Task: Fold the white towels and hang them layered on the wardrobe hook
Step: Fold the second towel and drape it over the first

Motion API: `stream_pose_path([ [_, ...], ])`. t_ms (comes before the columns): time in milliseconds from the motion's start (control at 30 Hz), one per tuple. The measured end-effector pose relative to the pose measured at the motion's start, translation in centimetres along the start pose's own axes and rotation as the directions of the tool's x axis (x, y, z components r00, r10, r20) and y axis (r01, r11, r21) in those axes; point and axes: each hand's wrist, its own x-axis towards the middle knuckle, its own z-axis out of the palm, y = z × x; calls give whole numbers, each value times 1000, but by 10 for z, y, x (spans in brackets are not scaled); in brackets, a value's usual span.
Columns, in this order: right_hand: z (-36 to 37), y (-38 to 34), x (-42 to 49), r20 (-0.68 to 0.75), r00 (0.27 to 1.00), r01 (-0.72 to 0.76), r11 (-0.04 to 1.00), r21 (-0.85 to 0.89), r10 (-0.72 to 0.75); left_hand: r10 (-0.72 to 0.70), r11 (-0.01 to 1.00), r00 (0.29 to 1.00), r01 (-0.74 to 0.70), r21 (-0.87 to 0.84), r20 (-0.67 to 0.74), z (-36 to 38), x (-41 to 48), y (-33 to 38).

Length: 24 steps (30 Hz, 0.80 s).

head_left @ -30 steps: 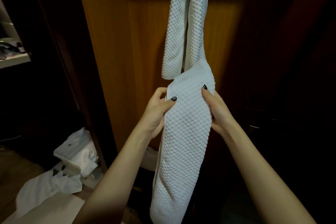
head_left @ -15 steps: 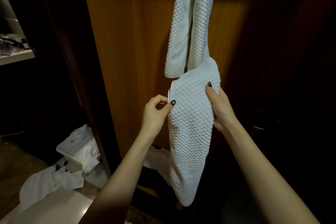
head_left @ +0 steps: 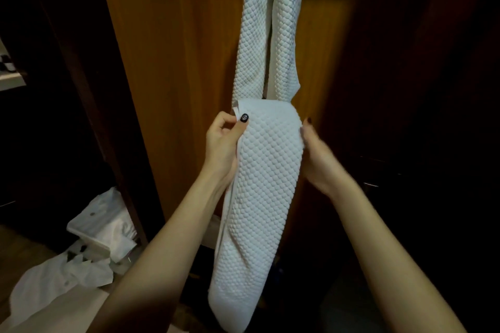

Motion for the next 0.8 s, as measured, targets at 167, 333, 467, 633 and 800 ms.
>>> stream_pose_path([
  [167,14,40,-21,-61,984,164,983,-83,-169,93,923,995,-73,377,-37,-11,4,1],
  [333,34,36,-9,-75,978,199,978,62,-194,234,754,972,-171,634,-16,-33,-8,3],
  [467,43,31,-1,-105,981,172,981,92,-162,231,710,968,-102,697,-93,-55,-33,-22],
  [633,46,35,4,-117,978,179,981,72,-170,314,639,938,-95,764,-146,-57,-33,-31],
  [800,47,32,7,-135,966,233,969,83,-221,321,612,933,-71,788,-165,-50,-30,-39],
])
